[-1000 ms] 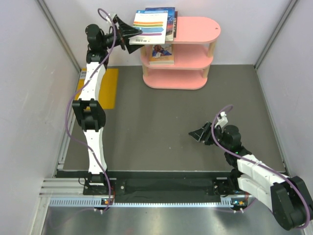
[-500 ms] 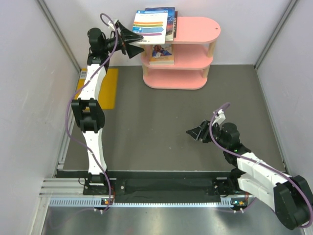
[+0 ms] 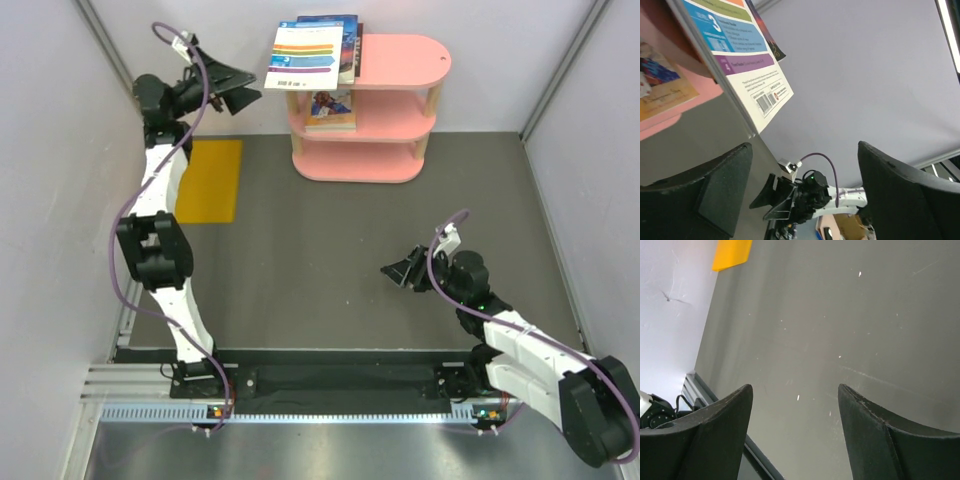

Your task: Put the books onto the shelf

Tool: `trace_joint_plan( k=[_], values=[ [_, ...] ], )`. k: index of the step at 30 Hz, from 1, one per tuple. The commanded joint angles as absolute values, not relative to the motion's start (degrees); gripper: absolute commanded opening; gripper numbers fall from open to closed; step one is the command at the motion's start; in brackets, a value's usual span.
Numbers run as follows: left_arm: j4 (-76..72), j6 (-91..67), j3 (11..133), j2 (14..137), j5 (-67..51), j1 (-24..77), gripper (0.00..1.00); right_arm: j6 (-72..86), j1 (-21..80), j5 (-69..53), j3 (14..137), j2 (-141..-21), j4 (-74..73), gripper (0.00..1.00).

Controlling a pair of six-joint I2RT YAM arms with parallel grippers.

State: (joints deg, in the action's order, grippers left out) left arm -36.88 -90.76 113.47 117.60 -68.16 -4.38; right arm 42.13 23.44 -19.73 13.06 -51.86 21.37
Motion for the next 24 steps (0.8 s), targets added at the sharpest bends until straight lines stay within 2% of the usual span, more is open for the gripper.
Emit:
trace_joint_plan(
  k=[1,2,5,6,7,8,10,13,15,16,20,24],
  values=[
    [-43.33,-89.21,106.29,110.57,-68.82,-8.61,0.85,41.22,24.34,-19.60,14.59,-52.65,22.76,0.69],
    [-43.68,-89.03,104.95,109.44,-68.82,-9.66,0.83,41.31,24.26,-19.51,14.59,-52.73,22.85,0.69],
    [-41.67,-85.97,100.73,107.59,-68.82,-11.24,0.67,41.31,24.26,-19.69,14.68,-53.17,23.11,0.70],
    [-36.70,-84.13,100.11,107.14,-68.30,-11.42,0.55,41.40,24.26,-19.77,14.76,-53.35,23.20,0.69],
    [-33.34,-78.98,99.76,106.70,-67.94,-11.51,0.35,41.40,24.26,-19.69,14.85,-53.70,23.29,0.70],
    [-30.27,-75.97,99.84,105.74,-67.33,-11.51,0.27,41.48,24.26,-19.86,14.85,-53.96,23.47,0.69],
    [-17.92,-65.99,101.06,104.86,-64.61,-11.43,0.18,41.57,24.26,-19.95,14.85,-54.14,23.64,0.69],
    [-3.58,-54.63,104.22,104.06,-59.95,-11.34,0.15,41.66,24.26,-19.95,14.77,-54.23,23.64,0.69],
    [0.51,-51.17,105.64,104.41,-57.75,-11.25,0.03,41.66,24.26,-19.86,14.77,-54.40,23.82,0.69],
    [7.23,-47.67,108.17,105.28,-55.39,-10.90,0.00,41.66,24.26,-19.86,14.77,-54.49,23.82,0.69],
    [24.72,-38.07,118.37,109.59,-46.95,-9.15,0.00,41.75,24.26,-20.04,14.85,-55.02,23.99,0.69],
    [32.16,-33.49,125.59,113.11,-40.18,-6.42,0.00,42.01,24.26,-20.13,14.94,-55.55,24.26,0.69]
  ],
)
